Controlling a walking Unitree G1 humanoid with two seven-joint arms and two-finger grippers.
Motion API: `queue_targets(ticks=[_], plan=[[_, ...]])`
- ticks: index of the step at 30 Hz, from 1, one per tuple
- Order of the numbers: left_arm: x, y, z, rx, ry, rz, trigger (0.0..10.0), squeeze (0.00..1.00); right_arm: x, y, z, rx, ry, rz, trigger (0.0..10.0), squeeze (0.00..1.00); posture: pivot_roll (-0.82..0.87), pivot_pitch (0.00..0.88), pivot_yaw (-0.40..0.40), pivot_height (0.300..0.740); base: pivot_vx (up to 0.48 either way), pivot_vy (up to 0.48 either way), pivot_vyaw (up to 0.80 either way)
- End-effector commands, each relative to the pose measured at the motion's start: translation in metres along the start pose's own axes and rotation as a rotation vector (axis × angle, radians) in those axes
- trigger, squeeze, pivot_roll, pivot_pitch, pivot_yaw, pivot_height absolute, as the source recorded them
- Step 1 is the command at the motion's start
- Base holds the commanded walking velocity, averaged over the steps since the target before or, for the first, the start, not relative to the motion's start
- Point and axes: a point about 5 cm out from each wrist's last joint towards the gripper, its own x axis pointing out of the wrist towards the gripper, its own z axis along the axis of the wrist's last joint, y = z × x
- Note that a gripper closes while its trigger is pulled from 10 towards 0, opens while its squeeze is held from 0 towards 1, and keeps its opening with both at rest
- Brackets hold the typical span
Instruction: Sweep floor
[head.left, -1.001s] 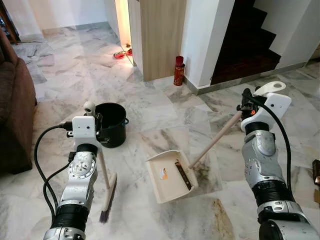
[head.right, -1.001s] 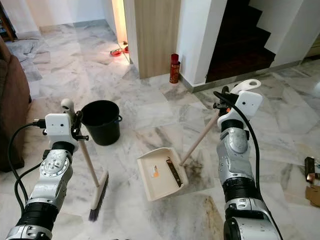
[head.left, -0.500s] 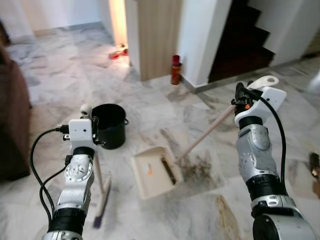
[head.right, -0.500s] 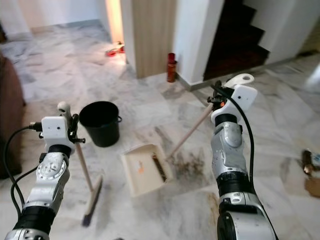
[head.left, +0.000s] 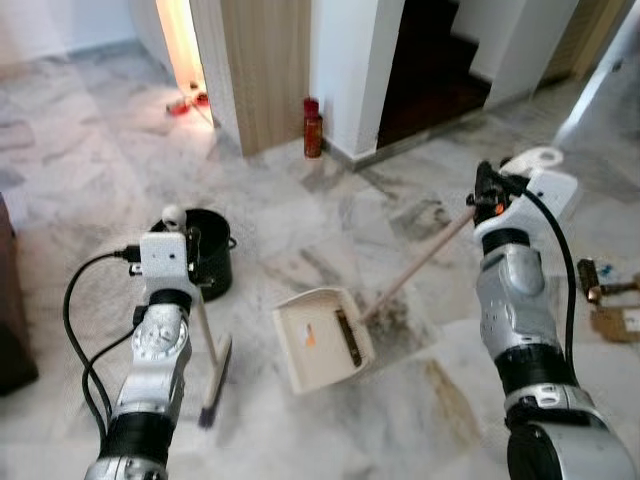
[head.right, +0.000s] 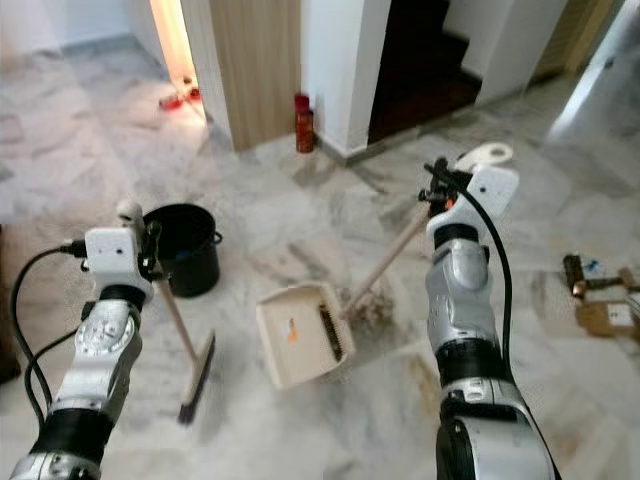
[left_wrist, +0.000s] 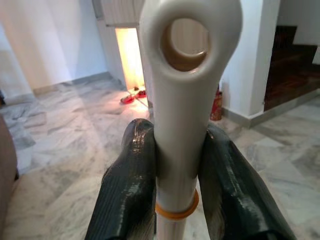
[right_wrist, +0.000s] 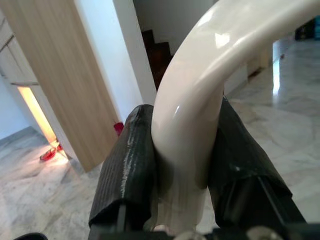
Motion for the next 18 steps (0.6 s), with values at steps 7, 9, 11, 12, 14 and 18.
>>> queue_targets(ticks=[7, 9, 11, 12, 14, 18], plan=[[0.004, 0.003, 0.012, 0.021, -0.048, 0.009, 10.0, 0.0, 0.008, 0.024, 0.017, 0.044, -0.054, 0.097, 10.0, 0.0, 0.01, 0.0, -0.034, 0.74, 0.0, 0.0, 0.0], [0.004, 0.003, 0.012, 0.021, -0.047, 0.009, 10.0, 0.0, 0.008, 0.027, 0.017, 0.047, -0.053, 0.112, 10.0, 0.0, 0.01, 0.0, -0.034, 0.74, 0.0, 0.0, 0.0], [0.004, 0.002, 0.012, 0.022, -0.047, 0.007, 10.0, 0.0, 0.007, 0.031, 0.02, 0.034, -0.069, 0.151, 10.0, 0.0, 0.01, 0.0, -0.036, 0.74, 0.0, 0.0, 0.39], [0.004, 0.002, 0.012, 0.022, -0.047, 0.007, 10.0, 0.0, 0.007, 0.032, 0.02, 0.033, -0.07, 0.158, 10.0, 0.0, 0.01, 0.0, -0.036, 0.74, 0.0, 0.0, 0.8], [0.004, 0.001, 0.012, 0.021, -0.047, 0.006, 10.0, 0.0, 0.007, 0.034, 0.02, 0.034, -0.068, 0.167, 10.0, 0.0, 0.01, 0.0, -0.036, 0.74, 0.0, 0.0, 0.8], [0.004, 0.001, 0.012, 0.02, -0.047, 0.006, 10.0, 0.0, 0.007, 0.034, 0.019, 0.037, -0.06, 0.172, 10.0, 0.0, 0.01, 0.0, -0.035, 0.74, 0.0, 0.0, 0.74]])
